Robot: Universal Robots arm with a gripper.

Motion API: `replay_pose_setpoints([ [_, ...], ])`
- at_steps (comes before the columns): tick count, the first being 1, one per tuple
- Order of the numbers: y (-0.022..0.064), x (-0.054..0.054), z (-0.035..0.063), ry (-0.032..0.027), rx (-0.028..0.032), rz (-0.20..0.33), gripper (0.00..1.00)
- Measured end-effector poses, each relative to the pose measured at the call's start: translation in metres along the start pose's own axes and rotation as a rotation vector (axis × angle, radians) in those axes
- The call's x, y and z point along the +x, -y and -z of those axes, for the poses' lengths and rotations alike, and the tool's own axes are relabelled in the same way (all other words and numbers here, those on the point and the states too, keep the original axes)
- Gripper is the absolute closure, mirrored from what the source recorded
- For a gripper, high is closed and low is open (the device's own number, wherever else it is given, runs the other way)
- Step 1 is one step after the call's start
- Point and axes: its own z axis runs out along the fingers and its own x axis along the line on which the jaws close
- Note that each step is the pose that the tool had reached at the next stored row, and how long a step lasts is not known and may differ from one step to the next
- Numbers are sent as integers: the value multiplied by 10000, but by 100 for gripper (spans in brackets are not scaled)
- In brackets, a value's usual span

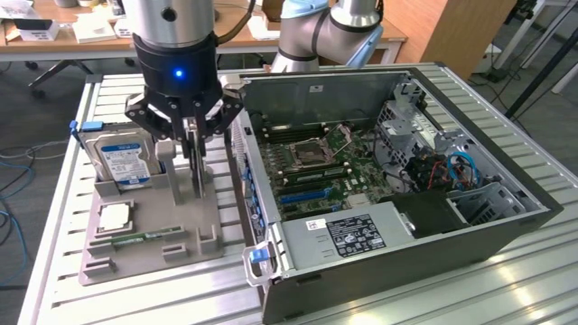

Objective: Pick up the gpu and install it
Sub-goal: 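Pick up the gpu and move the gpu toward the slot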

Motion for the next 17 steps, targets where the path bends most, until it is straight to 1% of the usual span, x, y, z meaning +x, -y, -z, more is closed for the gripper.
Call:
replay_pose_setpoints([
  [17,-19,-1,241,0,0,0,74],
])
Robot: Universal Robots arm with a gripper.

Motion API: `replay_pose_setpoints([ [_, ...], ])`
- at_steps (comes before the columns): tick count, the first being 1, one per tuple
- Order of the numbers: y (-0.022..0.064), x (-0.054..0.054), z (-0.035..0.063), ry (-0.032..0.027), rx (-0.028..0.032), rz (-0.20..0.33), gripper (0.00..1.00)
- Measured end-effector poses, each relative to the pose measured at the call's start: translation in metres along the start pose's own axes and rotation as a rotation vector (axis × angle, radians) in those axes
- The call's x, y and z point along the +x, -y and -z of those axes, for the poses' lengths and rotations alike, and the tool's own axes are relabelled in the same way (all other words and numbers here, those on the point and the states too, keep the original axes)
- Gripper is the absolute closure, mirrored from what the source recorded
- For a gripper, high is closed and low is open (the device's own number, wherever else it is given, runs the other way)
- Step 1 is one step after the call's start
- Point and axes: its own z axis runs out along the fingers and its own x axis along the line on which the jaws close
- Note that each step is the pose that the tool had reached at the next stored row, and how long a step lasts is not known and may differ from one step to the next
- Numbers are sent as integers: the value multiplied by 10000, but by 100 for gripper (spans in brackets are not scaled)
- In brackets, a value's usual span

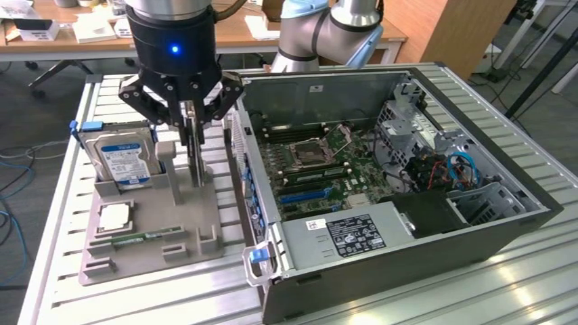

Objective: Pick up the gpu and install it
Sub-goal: 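Pick up the gpu and move the gpu toward the slot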

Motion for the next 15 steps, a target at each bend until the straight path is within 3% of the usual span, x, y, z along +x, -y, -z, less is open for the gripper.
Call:
replay_pose_setpoints([
  [15,-15,-1,187,1,-1,0,74],
])
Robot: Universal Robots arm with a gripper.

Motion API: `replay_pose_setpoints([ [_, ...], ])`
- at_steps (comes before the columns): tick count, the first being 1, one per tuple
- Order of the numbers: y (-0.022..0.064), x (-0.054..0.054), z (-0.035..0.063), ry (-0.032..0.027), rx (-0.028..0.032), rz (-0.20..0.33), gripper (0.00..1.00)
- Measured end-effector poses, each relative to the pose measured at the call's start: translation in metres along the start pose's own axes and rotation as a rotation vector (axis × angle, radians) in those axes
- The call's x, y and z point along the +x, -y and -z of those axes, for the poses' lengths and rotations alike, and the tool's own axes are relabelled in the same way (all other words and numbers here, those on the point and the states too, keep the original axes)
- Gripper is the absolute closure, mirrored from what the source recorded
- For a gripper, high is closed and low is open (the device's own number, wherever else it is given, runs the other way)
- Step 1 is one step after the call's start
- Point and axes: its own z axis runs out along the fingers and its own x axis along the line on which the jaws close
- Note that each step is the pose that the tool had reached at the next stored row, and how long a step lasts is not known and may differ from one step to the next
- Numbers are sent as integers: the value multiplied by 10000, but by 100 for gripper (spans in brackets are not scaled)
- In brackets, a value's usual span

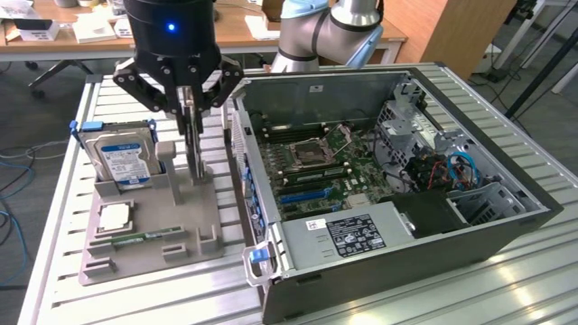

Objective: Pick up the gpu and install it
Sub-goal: 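Pick up the gpu and move the gpu toward the slot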

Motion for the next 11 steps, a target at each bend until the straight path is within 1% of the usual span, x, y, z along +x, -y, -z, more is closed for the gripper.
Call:
replay_pose_setpoints([
  [9,-7,0,93,1,0,0,74],
  [10,-13,0,158,1,-1,0,74],
  [11,-13,-1,170,0,0,0,74],
])
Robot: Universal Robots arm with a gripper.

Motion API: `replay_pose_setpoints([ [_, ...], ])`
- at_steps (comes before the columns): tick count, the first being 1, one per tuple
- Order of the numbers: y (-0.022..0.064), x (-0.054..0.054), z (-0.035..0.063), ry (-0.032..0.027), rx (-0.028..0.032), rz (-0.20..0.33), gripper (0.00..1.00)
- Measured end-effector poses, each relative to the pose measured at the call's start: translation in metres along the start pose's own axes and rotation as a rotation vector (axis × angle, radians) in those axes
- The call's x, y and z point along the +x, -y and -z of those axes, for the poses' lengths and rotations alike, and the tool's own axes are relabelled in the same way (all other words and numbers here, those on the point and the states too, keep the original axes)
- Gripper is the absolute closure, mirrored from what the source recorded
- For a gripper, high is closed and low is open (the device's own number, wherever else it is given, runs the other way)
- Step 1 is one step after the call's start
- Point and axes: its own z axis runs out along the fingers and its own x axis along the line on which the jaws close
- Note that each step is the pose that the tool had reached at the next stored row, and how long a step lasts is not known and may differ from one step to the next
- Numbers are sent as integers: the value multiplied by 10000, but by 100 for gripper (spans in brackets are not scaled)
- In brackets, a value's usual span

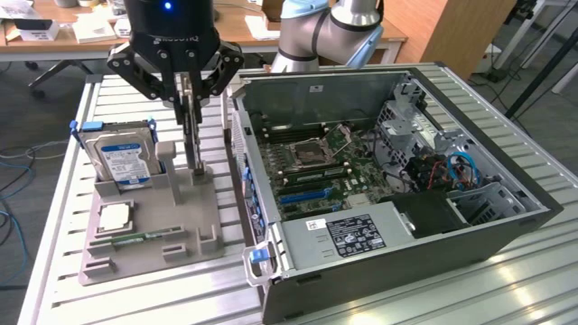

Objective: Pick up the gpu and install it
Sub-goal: 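Pick up the gpu and move the gpu toward the slot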

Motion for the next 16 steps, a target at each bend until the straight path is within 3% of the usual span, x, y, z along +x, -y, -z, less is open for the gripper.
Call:
replay_pose_setpoints([
  [11,-2,0,30,-1,1,0,74],
  [16,-8,-1,94,-1,0,-1,74],
])
